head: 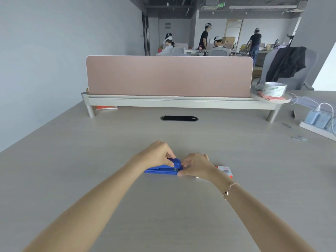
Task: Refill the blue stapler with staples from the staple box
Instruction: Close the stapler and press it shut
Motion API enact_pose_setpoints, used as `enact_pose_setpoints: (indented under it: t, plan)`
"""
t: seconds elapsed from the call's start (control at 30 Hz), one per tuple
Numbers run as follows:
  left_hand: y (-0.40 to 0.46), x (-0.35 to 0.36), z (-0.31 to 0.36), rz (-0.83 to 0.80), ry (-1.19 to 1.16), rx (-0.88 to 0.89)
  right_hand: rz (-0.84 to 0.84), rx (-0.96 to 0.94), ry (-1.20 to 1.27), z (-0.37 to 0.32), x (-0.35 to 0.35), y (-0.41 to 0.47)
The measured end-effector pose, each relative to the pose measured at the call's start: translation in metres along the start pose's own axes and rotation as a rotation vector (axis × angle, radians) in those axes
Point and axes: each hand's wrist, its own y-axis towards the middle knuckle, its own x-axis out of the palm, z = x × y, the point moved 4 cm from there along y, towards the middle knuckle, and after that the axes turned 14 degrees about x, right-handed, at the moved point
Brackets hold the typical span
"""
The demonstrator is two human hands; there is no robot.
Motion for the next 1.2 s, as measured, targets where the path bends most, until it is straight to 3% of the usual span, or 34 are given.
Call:
enact_pose_setpoints:
  t: [0.33,0.57,0.67,1.0,1.2]
  plan:
    - [0.006,0.007,-0.005,-0.020,0.094,0.031,-0.026,-0.008,-0.020,0.000,0.002,0.006]
    - [-0.013,-0.003,-0.008,0.016,-0.072,0.054,0.008,-0.024,-0.060,-0.001,0.005,0.002]
    - [-0.020,-0.005,-0.012,-0.036,-0.034,0.062,0.013,-0.024,-0.070,-0.004,0.005,0.000]
    - [-0.064,-0.016,-0.053,-0.048,-0.069,-0.109,0.014,0.012,-0.111,-0.008,0.004,-0.007]
    - [-0.070,-0.004,-0.062,0.063,-0.144,-0.134,0.006,0.030,-0.111,-0.011,0.007,-0.010]
